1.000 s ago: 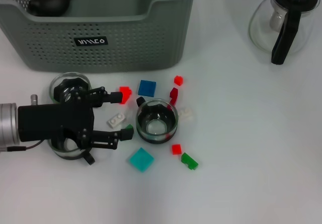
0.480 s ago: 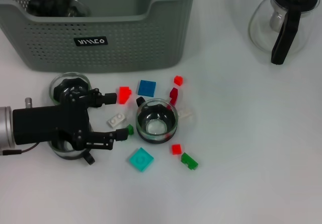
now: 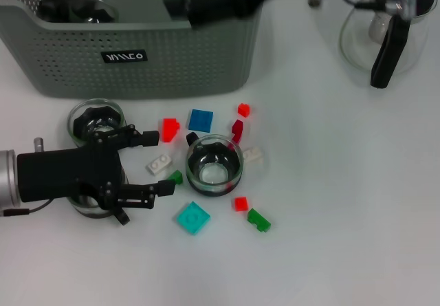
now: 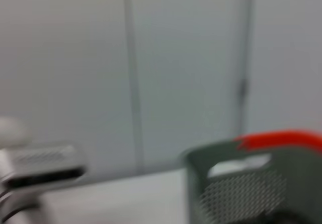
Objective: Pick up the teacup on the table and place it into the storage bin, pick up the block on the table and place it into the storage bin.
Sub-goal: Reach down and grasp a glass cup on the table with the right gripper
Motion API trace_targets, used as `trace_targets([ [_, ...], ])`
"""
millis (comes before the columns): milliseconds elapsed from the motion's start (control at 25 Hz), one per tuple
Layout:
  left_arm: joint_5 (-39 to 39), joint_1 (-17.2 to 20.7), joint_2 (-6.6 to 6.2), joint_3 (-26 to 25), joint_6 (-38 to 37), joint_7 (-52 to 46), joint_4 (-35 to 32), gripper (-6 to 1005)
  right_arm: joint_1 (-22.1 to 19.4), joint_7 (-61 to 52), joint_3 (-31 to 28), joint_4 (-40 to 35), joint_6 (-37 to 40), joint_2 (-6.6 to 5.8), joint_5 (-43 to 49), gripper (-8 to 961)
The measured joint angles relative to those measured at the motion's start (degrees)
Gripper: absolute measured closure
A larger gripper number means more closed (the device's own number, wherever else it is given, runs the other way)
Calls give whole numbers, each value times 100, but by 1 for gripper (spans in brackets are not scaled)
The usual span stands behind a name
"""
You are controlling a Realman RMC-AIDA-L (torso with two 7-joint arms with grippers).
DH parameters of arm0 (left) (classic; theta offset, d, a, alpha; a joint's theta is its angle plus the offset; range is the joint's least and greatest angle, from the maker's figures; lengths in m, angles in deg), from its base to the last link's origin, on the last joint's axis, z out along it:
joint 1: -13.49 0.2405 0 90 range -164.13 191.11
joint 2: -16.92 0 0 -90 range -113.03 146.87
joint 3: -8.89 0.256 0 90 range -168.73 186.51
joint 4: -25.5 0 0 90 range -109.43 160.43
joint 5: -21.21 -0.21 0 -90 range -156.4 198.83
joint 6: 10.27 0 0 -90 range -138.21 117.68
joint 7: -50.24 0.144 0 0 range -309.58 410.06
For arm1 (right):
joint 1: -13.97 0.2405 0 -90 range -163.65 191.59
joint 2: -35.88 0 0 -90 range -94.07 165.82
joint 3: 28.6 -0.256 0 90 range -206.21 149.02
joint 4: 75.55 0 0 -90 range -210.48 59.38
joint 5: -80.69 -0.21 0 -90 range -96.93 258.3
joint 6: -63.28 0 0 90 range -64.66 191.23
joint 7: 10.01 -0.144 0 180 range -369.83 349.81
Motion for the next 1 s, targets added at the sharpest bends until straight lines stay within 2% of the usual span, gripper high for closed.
trace_targets([
  [200, -23, 8, -10, 2, -2, 2, 0, 67, -70, -127, -247, -5, 1172, -15, 302, 5],
  [440, -27, 28, -29, 2, 1, 5, -27, 67, -70, -130, -254, -3, 2045, 4, 817, 6],
  [760, -28, 63, -21, 0, 88, 12, -8, 67, 11, 35, -88, -12, 2457, 25, 1500, 6],
  [1000, -28, 63, 2, 19, 152, 15, 0, 66, 80, 349, 474, 172, 2134, 36, 1790, 5],
])
